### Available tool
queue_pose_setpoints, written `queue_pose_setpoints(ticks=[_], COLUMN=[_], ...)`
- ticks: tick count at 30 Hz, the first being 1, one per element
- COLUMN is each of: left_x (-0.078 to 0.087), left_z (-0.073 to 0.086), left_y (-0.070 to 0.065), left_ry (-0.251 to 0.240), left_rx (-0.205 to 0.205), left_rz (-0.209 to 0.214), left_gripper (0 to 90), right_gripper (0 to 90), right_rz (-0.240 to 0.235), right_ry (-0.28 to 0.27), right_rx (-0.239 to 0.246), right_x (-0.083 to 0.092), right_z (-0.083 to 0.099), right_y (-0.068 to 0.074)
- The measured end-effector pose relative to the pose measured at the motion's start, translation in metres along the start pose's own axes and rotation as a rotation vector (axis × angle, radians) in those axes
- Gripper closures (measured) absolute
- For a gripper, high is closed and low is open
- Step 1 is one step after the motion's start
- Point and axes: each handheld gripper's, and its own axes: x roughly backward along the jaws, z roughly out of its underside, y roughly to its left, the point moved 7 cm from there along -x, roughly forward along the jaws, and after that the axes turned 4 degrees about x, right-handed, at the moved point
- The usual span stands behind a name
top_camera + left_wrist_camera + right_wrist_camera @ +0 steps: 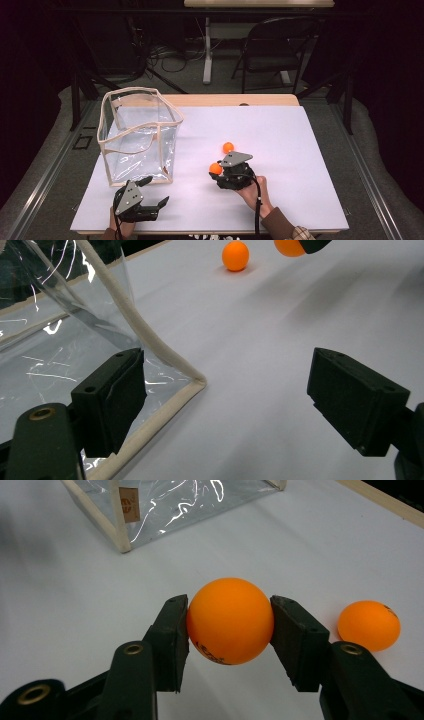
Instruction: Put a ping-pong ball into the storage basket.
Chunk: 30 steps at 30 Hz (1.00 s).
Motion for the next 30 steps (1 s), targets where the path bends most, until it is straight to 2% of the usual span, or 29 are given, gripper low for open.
queue_pose_setpoints(ticks=[30], left_x=[0.0], left_z=[0.001], left_y=[0.001], left_ry=[0.005], left_rx=[0.001], left_rz=[-0.005], left_gripper=[16.1], right_gripper=[50.9], right_rz=[0.015], right_ry=[-0.03], right_rx=[0.012], right_x=[0.009], right_z=[-0.018], right_y=[-0.008])
